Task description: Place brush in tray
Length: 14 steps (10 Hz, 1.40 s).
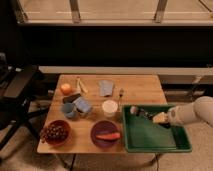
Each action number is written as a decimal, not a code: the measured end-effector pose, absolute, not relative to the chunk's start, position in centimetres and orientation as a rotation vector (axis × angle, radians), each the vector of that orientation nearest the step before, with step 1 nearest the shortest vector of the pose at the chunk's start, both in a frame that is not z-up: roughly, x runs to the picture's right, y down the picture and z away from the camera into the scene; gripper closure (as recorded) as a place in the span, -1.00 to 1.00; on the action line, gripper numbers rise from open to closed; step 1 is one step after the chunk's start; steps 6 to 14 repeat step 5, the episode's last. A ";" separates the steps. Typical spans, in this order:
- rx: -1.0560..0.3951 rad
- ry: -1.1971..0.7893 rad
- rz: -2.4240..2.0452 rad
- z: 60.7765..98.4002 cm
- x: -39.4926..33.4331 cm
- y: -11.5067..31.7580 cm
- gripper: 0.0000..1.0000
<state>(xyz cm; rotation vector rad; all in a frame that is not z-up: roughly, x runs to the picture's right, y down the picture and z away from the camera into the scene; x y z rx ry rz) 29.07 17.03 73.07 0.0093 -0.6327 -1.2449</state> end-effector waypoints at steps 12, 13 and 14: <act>0.008 -0.631 -1.238 73.3 29.0 16.9 -0.49; 0.008 -0.631 -1.238 73.3 29.0 16.9 -0.49; 0.008 -0.631 -1.238 73.3 29.0 16.9 -0.49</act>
